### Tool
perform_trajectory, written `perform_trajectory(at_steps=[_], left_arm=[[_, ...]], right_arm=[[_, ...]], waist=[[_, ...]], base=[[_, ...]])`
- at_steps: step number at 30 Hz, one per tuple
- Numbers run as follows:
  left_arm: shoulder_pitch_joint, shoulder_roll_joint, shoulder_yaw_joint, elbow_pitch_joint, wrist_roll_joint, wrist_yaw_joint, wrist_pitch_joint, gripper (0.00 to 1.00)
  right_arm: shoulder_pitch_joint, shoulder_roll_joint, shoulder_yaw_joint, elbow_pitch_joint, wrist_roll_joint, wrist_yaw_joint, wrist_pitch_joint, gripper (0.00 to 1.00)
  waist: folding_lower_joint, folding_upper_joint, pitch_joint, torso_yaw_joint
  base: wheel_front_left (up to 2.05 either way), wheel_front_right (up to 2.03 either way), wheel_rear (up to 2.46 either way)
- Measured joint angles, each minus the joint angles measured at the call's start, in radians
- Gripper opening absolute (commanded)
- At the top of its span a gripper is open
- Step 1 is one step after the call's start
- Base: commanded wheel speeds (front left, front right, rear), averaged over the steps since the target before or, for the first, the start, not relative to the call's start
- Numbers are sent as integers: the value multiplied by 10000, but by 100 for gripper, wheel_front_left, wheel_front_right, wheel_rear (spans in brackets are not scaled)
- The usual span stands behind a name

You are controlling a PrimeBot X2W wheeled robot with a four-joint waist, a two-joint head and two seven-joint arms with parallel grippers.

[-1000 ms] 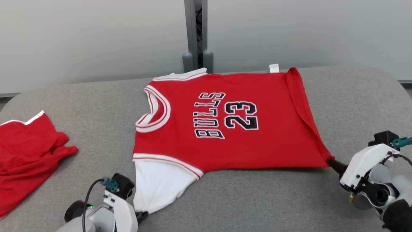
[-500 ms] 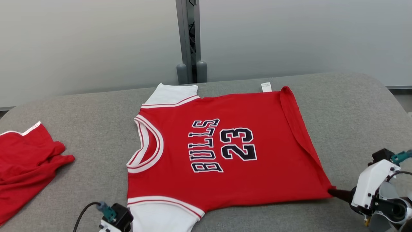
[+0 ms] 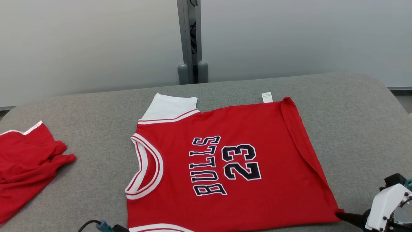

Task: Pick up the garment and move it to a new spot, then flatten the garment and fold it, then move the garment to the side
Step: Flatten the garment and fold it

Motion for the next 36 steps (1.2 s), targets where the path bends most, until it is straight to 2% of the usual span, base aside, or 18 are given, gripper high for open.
perform_trajectory(at_steps=[9, 21, 25, 30, 36], left_arm=[[-5, -217, 798, -199, -1041, 92, -451, 0], [-429, -1035, 2754, -230, -3317, -82, -1498, 0], [-448, -1482, 3312, 50, -4044, -408, -1948, 0], [-453, -2013, 3866, 644, -4477, -589, -2615, 0], [-640, -2472, 4266, 1626, -4587, -593, -3273, 0]], right_arm=[[78, 27, -617, -593, 138, 0, -305, 0], [-900, 326, -1323, -401, 226, 0, -431, 0], [-1240, 529, -1526, -107, 176, 0, -570, 0], [-1569, 809, -1664, 274, 109, 0, -744, 0], [-1905, 1024, -1835, 782, -54, -2, -917, 0]], waist=[[1, 0, 155, -7], [0, 0, 553, 35], [0, 0, 662, 82], [0, 0, 735, 163], [0, 0, 867, 256]], base=[[0, 0, 0], [0, 0, 0], [0, 0, 0], [0, 0, 0], [0, 0, 0]])
